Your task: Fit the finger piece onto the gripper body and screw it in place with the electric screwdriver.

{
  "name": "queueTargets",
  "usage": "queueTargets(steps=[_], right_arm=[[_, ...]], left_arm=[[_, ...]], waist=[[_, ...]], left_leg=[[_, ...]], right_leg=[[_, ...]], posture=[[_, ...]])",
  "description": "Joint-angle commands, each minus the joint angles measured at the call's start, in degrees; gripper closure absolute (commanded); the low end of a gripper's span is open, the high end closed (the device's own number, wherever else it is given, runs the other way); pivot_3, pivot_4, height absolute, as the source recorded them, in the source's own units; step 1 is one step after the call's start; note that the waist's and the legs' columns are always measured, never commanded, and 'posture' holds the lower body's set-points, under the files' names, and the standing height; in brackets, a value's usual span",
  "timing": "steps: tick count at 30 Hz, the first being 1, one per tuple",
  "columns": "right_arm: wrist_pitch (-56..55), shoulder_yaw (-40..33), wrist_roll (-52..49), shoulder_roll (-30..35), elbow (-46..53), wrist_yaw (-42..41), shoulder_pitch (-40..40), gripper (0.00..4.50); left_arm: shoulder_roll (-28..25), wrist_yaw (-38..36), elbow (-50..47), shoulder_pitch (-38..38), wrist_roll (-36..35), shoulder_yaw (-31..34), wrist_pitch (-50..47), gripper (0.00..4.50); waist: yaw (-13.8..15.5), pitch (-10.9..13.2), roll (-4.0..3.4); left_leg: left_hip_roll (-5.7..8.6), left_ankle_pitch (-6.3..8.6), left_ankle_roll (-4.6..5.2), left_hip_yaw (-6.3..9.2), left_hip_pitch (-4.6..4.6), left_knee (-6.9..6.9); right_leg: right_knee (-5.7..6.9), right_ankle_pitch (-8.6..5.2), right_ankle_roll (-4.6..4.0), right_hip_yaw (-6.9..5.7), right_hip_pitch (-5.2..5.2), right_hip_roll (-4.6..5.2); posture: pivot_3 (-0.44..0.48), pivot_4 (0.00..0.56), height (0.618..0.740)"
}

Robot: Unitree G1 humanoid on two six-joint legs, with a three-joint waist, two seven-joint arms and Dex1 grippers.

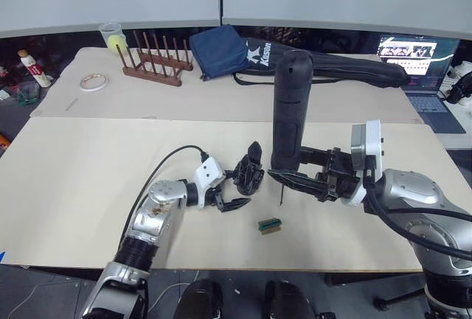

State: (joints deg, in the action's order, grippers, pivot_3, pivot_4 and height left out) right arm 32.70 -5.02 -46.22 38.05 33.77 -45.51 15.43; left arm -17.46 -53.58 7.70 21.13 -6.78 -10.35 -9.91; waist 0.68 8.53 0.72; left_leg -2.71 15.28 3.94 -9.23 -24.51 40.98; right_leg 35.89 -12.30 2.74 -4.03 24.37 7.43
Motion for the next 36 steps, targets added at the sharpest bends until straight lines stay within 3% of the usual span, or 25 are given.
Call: queueTargets(steps=[1, 7, 10, 13, 19, 25, 36], right_arm=[[-2.0, -1.3, -0.4, -0.2, 1.8, -0.6, 1.0, 2.60], [-2.1, -1.1, 0.0, -0.3, 1.2, -1.4, 1.0, 2.60], [-2.1, -1.3, -0.2, -0.1, 0.9, -2.0, 1.7, 2.60], [0.0, -2.5, -3.0, 0.7, 0.3, -2.1, 5.9, 2.60], [5.0, -1.6, -8.3, 0.4, -3.4, -0.6, 18.0, 2.60], [6.6, 2.4, -6.6, -4.5, -8.9, 1.7, 28.4, 2.60], [4.2, 6.9, -1.3, -11.3, -14.2, -1.2, 34.6, 2.60]], left_arm=[[0.2, 2.7, -2.8, -0.7, 1.0, -0.4, 3.5, 0.00], [1.0, 4.8, 0.6, -0.4, 0.8, -0.5, 4.4, 0.00], [1.3, 3.1, 0.9, -0.5, -0.5, -1.1, 4.5, 0.81], [1.3, 2.7, 1.0, -0.4, -0.8, -1.2, 4.6, 2.21], [1.0, 2.0, 1.2, 0.3, -1.1, -1.4, 4.6, 2.21], [1.1, 2.0, 1.4, 0.8, -0.9, -1.6, 4.7, 2.21], [0.2, 1.8, 0.1, 0.6, -1.0, -1.3, 3.9, 2.21]], waist=[[0.0, 0.0, 0.00], [0.0, 0.0, 0.00], [0.0, 0.0, 0.00], [-0.1, 0.0, 0.00], [-0.1, 0.0, 0.00], [-0.1, 0.0, -0.01], [-0.3, 0.0, -0.02]], left_leg=[[0.00, -0.02, -0.04, 0.00, 0.03, -0.02], [0.00, 0.09, 0.15, -0.01, 0.11, -0.05], [0.00, 0.08, 0.13, -0.02, 0.11, -0.04], [0.00, 0.08, 0.13, -0.03, 0.11, -0.04], [-0.01, 0.08, 0.13, -0.03, 0.12, -0.06], [-0.02, 0.03, 0.04, -0.05, 0.11, -0.04], [-0.02, -0.05, -0.09, -0.11, 0.07, -0.06]], right_leg=[[0.00, 0.00, 0.00, 0.00, 0.00, 0.00], [0.00, 0.00, -0.02, 0.00, -0.05, 0.00], [0.00, 0.00, -0.02, 0.00, -0.05, 0.00], [0.01, 0.00, -0.02, 0.03, -0.02, 0.00], [0.01, 0.01, -0.04, 0.01, -0.02, 0.00], [0.02, 0.02, -0.06, -0.01, -0.02, 0.01], [0.02, 0.03, -0.05, -0.03, 0.01, 0.01]], posture=[[0.000, 0.150, 0.740], [0.000, 0.150, 0.740], [0.000, 0.150, 0.740], [0.000, 0.150, 0.740], [0.000, 0.150, 0.740], [0.000, 0.150, 0.740], [0.000, 0.150, 0.740]])
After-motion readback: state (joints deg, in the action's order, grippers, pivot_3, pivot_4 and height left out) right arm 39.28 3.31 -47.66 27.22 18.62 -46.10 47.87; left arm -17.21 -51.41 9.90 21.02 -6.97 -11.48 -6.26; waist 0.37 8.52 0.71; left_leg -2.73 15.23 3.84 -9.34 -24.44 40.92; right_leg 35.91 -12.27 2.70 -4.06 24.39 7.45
